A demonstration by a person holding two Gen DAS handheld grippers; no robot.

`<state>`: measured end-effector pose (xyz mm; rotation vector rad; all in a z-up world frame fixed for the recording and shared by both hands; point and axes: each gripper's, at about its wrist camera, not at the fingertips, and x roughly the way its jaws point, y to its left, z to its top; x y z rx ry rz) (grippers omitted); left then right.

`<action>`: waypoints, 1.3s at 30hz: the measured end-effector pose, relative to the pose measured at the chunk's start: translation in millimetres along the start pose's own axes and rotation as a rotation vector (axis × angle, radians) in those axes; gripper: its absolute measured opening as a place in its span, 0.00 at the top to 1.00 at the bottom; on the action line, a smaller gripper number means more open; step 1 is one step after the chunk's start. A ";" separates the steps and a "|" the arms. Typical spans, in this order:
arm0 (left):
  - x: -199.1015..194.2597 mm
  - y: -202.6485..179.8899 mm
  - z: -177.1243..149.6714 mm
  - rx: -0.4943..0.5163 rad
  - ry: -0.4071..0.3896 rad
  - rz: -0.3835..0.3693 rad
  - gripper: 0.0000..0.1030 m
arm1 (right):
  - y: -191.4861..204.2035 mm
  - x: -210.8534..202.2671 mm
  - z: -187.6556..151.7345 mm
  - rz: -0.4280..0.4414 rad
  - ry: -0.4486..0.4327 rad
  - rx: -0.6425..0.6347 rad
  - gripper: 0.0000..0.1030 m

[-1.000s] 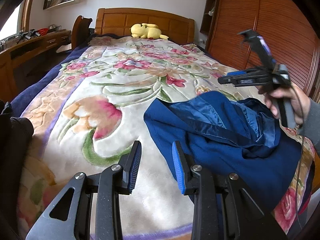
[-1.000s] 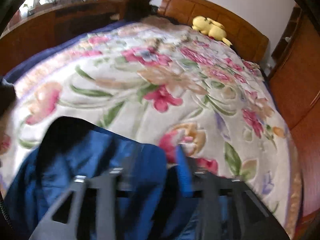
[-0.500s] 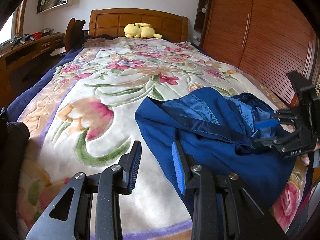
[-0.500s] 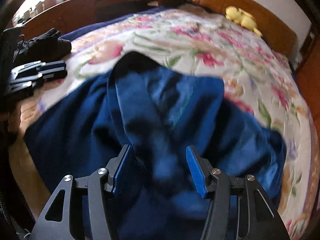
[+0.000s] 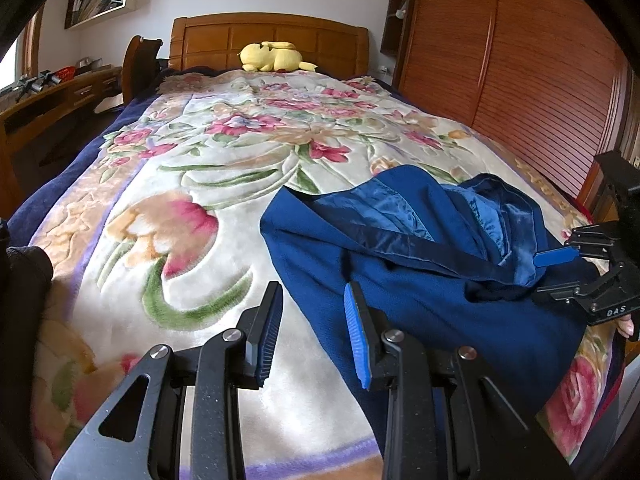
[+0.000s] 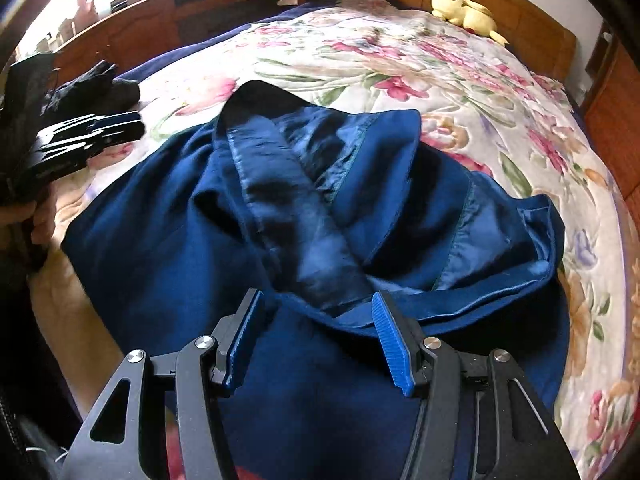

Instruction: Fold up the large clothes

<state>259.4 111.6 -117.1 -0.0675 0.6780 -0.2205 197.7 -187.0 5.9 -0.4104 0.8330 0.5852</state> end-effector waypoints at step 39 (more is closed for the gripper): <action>-2.4 -17.7 1.3 0.023 0.003 -0.059 0.68 | -58.6 99.6 144.6 -0.271 -0.063 -0.160 0.52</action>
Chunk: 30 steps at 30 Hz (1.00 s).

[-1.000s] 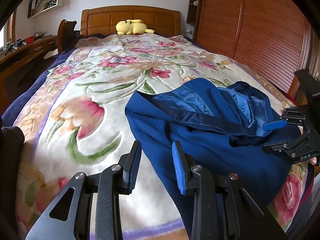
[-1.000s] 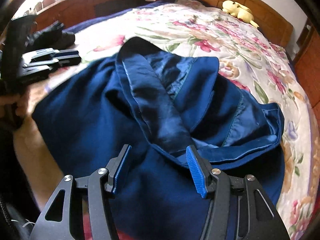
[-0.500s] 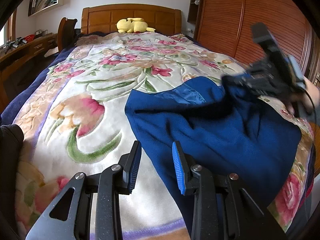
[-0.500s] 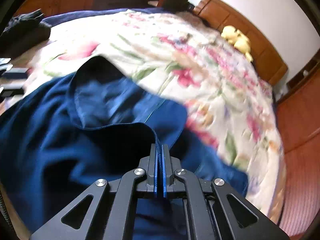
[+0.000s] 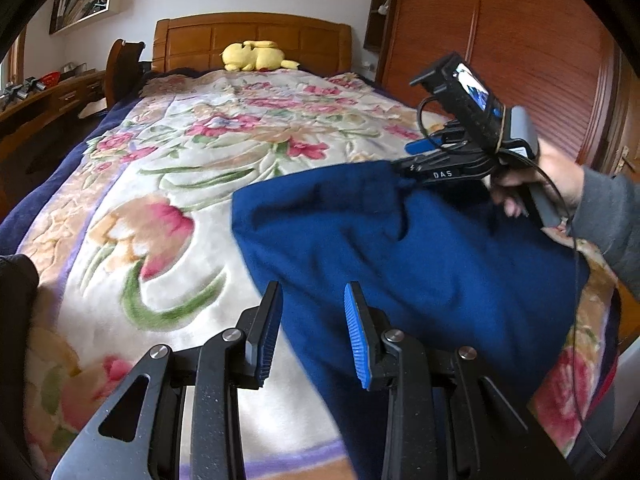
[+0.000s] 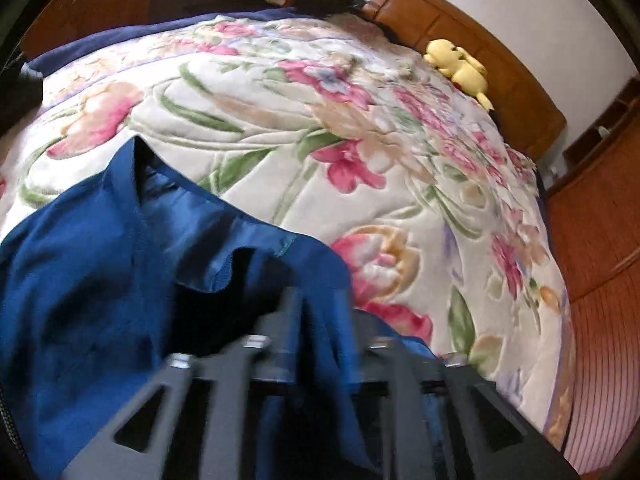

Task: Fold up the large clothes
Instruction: 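Grasp the folded blazer edge with the right tool and fold it over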

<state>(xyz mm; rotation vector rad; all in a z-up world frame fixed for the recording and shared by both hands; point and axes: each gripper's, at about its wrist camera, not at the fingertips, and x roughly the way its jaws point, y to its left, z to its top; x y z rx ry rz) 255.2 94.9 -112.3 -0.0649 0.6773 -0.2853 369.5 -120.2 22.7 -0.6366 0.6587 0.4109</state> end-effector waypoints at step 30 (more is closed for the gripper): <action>35.7 -58.4 -19.1 0.119 0.139 -0.038 0.67 | -182.7 79.9 -145.9 0.017 0.243 0.575 0.30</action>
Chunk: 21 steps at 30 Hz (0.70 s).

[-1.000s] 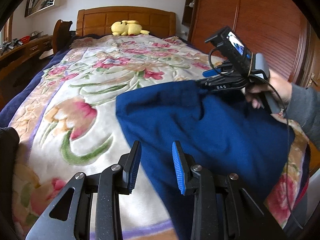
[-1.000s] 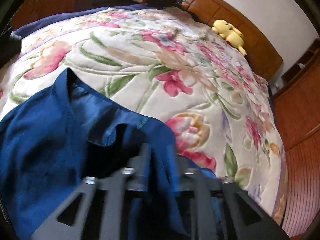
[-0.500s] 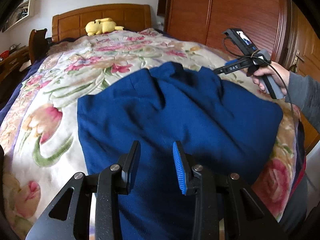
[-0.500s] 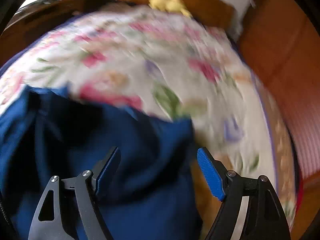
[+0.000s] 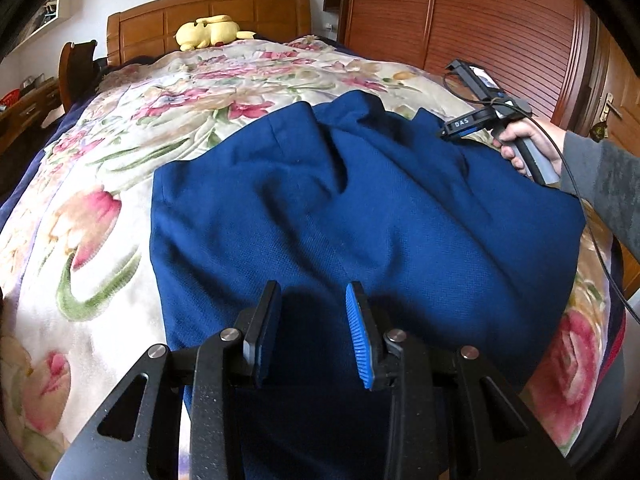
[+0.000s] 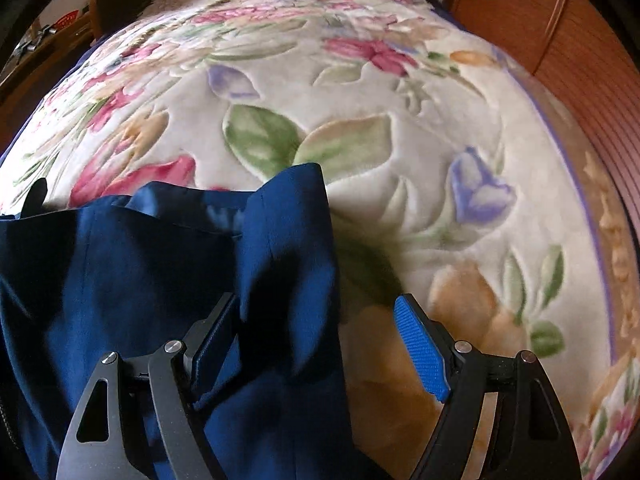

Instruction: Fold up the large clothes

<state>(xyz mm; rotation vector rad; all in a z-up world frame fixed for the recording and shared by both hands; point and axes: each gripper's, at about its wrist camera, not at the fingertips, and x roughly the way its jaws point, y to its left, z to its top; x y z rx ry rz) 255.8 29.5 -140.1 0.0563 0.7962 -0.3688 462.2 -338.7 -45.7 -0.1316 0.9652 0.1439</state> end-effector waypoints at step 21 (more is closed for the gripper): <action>3.5 -3.6 -0.7 0.005 0.015 0.010 0.67 | -3.3 -60.9 -33.2 -0.109 -0.157 -0.012 0.35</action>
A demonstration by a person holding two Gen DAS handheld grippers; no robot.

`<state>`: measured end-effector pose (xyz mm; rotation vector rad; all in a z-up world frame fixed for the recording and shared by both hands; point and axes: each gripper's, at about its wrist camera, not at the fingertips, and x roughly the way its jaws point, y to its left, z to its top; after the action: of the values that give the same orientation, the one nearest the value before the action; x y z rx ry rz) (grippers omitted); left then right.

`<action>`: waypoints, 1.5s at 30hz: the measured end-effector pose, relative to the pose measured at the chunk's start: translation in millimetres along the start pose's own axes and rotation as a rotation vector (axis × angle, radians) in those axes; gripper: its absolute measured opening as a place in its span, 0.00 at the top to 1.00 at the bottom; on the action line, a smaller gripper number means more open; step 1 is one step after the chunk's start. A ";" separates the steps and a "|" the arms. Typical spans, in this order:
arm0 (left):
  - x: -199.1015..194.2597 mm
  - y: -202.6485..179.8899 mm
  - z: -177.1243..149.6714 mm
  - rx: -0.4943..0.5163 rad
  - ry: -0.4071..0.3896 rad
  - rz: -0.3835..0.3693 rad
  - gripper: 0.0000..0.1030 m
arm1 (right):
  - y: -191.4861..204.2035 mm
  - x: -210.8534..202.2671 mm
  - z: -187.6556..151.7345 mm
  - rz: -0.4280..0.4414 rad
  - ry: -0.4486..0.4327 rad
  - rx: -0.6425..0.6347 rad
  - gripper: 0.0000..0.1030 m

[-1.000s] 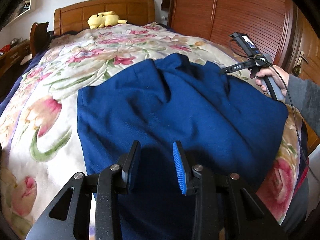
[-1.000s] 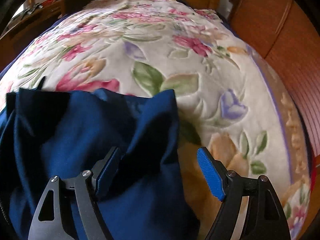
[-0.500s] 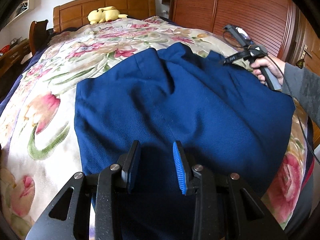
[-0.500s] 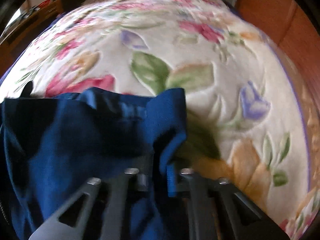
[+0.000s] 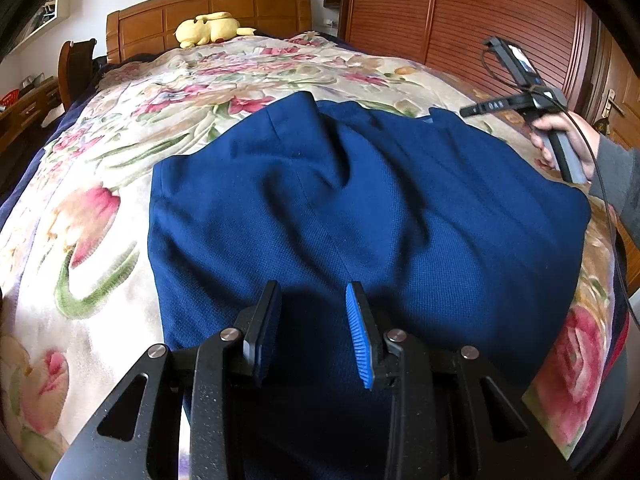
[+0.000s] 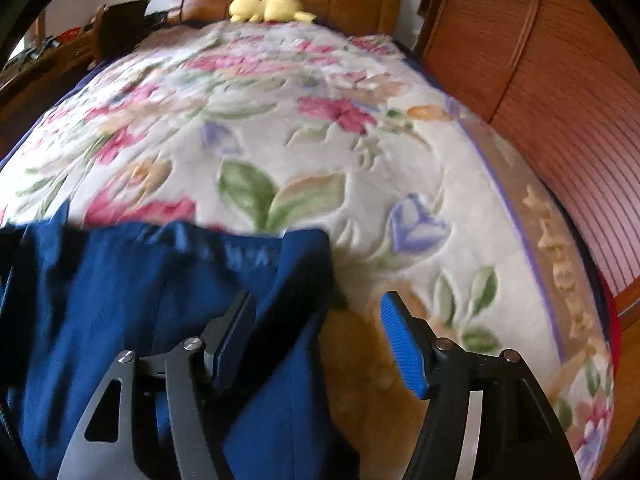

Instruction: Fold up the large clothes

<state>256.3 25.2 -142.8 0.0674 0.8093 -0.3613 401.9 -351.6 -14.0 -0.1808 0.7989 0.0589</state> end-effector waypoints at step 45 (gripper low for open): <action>3.3 -1.2 -0.7 0.010 0.009 0.008 0.67 | 20.6 39.5 10.5 0.239 0.065 0.018 0.54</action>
<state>257.5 23.2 -145.5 0.0818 0.8157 -0.3577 434.3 -330.0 -38.0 -0.0698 0.8831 0.2720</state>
